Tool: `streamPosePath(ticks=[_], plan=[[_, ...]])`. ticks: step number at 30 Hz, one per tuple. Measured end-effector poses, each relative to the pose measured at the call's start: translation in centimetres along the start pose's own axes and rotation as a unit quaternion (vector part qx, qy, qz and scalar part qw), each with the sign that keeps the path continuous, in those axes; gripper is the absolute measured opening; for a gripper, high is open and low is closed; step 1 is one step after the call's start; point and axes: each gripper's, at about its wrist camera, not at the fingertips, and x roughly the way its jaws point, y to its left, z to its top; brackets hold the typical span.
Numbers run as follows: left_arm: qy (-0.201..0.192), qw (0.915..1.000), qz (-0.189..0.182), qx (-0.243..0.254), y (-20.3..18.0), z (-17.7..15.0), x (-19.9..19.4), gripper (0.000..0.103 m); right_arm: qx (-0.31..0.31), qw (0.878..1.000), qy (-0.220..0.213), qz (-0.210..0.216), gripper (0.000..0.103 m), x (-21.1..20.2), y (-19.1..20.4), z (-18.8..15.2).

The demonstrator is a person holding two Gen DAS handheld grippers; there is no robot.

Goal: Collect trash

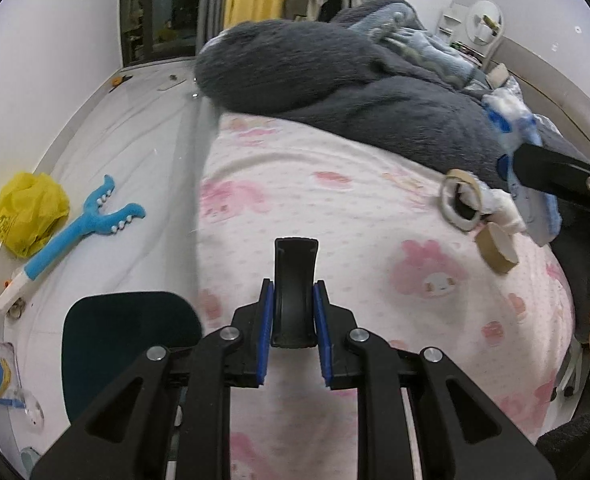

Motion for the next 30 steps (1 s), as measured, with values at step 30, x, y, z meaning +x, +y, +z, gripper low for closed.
streamPosePath(ticks=[30], plan=[[0.052,0.9967,0.023,-0.059,11.0,-3.4,1.6,0.022,-0.065,0.996,0.058,0.009,0.066,7.2,10.0,1.4]])
